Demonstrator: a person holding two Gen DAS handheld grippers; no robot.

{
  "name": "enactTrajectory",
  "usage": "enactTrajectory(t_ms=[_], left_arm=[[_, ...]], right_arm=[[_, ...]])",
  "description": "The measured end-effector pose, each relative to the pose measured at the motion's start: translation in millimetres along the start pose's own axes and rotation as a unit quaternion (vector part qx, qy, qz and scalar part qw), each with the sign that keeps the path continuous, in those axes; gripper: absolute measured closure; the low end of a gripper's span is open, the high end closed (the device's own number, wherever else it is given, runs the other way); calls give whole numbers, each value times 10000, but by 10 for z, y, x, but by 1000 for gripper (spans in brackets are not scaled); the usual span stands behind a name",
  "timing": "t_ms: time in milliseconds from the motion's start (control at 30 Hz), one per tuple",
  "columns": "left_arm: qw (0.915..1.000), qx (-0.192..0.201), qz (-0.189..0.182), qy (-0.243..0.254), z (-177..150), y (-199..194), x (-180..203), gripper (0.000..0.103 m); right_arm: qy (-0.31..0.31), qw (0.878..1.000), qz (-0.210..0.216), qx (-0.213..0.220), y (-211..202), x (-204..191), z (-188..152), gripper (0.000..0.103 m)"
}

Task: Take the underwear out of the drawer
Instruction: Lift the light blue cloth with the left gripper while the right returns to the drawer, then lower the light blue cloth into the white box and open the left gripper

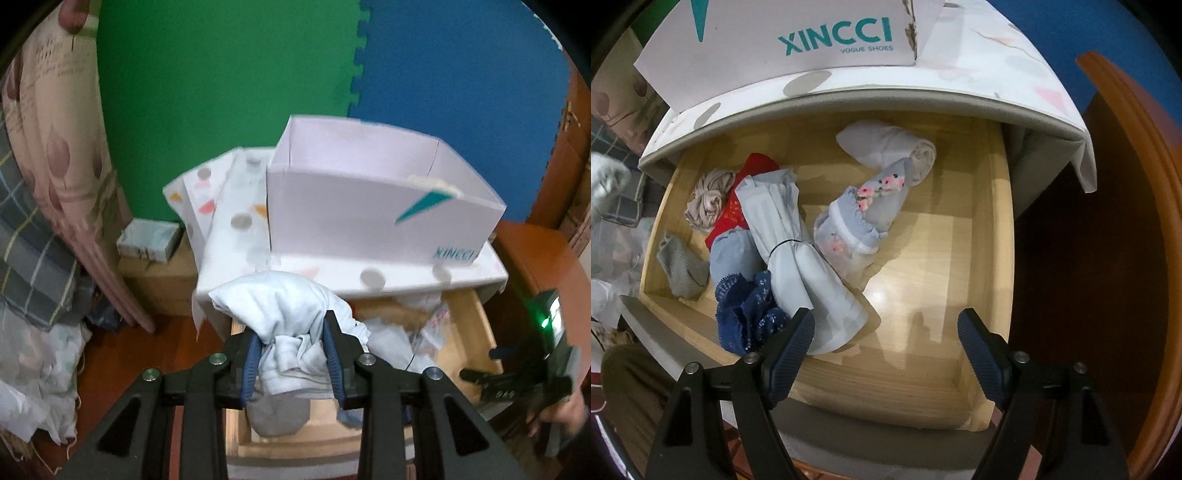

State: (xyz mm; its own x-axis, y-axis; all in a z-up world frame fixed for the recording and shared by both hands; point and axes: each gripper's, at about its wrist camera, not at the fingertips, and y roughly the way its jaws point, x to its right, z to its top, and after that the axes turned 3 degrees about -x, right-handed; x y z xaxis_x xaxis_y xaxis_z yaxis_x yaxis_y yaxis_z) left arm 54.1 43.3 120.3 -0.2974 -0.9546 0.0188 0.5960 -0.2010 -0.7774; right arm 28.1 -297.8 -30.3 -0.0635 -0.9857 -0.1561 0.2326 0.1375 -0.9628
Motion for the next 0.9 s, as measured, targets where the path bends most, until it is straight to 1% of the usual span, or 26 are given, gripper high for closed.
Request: enactTrajectory(t_ms=[267,400,467,567,700,800,900], left_arm=[[9981,566,-61,234,719,-345,61,71],[9975,628,-294,164,1171,-334,71,71],[9971,634,-373,197,1338,-283,92,71],[9974,531,-416,273,1592,-90,162,71],[9984,150,-498,227,1839,349,185,71],[9988,-174,-366,268,1917,672,231,71],[9983,-412,-199,347,1913,899,266,71]], right_arm=[[-37,10000,2,50,-11,-9,18,26],[21,10000,39,78,-30,17,15,25],[35,9999,57,102,-41,22,12,25],[60,9999,91,134,-57,27,8,25],[55,9998,111,145,-67,17,4,25],[60,9997,164,182,-82,18,-1,25],[72,9995,213,202,-90,20,0,25]])
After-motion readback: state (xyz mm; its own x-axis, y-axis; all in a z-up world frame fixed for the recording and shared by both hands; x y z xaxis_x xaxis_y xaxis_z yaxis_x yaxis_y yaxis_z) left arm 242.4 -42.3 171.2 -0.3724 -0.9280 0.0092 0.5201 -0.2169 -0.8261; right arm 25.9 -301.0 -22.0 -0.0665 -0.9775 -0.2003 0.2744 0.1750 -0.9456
